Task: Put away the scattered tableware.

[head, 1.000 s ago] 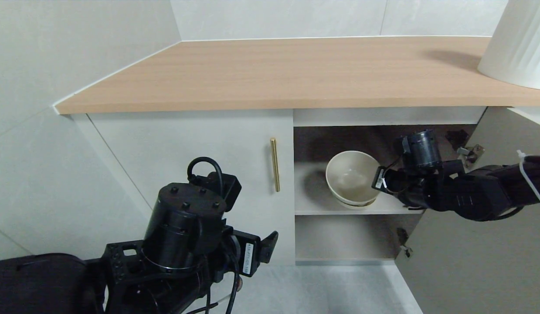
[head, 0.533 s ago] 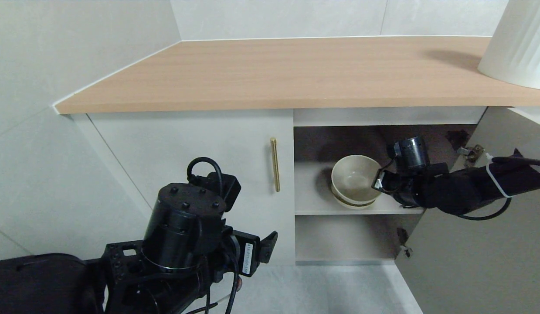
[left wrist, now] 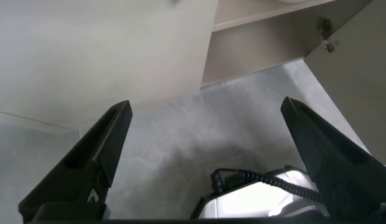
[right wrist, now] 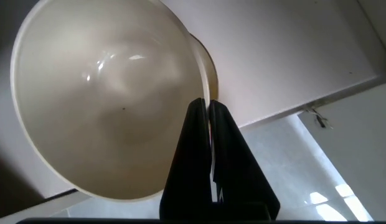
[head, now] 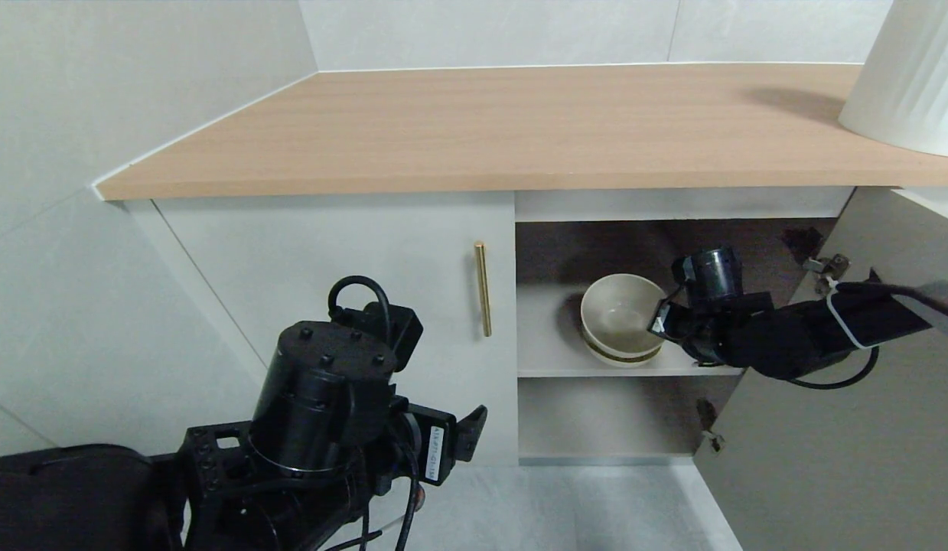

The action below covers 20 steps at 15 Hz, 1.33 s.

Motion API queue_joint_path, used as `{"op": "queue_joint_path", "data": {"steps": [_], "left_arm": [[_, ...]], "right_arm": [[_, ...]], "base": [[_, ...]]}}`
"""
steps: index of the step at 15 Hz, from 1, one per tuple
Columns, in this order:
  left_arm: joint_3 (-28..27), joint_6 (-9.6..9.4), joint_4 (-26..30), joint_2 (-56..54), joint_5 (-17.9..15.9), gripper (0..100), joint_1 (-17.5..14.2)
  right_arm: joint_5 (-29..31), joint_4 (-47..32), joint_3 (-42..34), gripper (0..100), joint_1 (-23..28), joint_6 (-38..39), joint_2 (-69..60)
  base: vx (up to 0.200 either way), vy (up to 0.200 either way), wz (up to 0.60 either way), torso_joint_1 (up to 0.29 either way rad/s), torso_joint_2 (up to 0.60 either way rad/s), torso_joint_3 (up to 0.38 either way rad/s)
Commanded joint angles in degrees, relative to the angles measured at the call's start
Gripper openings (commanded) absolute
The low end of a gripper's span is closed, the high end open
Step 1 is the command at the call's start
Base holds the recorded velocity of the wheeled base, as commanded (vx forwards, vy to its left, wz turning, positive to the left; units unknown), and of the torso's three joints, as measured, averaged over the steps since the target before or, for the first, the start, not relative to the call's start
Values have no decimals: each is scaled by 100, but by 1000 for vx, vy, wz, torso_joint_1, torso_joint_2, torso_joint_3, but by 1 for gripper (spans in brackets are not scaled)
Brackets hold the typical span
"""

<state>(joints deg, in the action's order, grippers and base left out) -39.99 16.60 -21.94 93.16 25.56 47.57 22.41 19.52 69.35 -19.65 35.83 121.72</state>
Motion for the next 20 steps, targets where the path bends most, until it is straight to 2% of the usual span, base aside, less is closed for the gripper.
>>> {"op": "queue_joint_path", "data": {"steps": [1,7,8,15,17,18,19,20], "left_arm": [[-1,1,-3,0,1,100,-2],[-1,1,-3,0,1,100,-2],[-1,1,-3,0,1,100,-2],[-1,1,-3,0,1,100,-2],[8,10,-3,-17,10,100,-107],[8,10,-3,-61,10,100,-160],[52,1,15,-307,1,100,-301],[61,1,15,-395,-8,100,-353]], "right_arm": [[9,35,34,0,-4,-6,97],[18,43,78,0,-4,-6,176],[18,43,78,100,-12,-6,176],[-17,26,-18,100,-56,-6,-43],[-87,-9,-256,100,-65,-32,-377],[-158,-18,-379,100,-83,-50,-500],[-588,-44,-809,100,-135,-129,-1142],[-729,-44,-950,100,-144,-199,-1362]], "base": [[0,0,0,0,0,0],[0,0,0,0,0,0],[0,0,0,0,0,0],[0,0,0,0,0,0],[0,0,0,0,0,0],[0,0,0,0,0,0],[0,0,0,0,0,0],[0,0,0,0,0,0]]}}
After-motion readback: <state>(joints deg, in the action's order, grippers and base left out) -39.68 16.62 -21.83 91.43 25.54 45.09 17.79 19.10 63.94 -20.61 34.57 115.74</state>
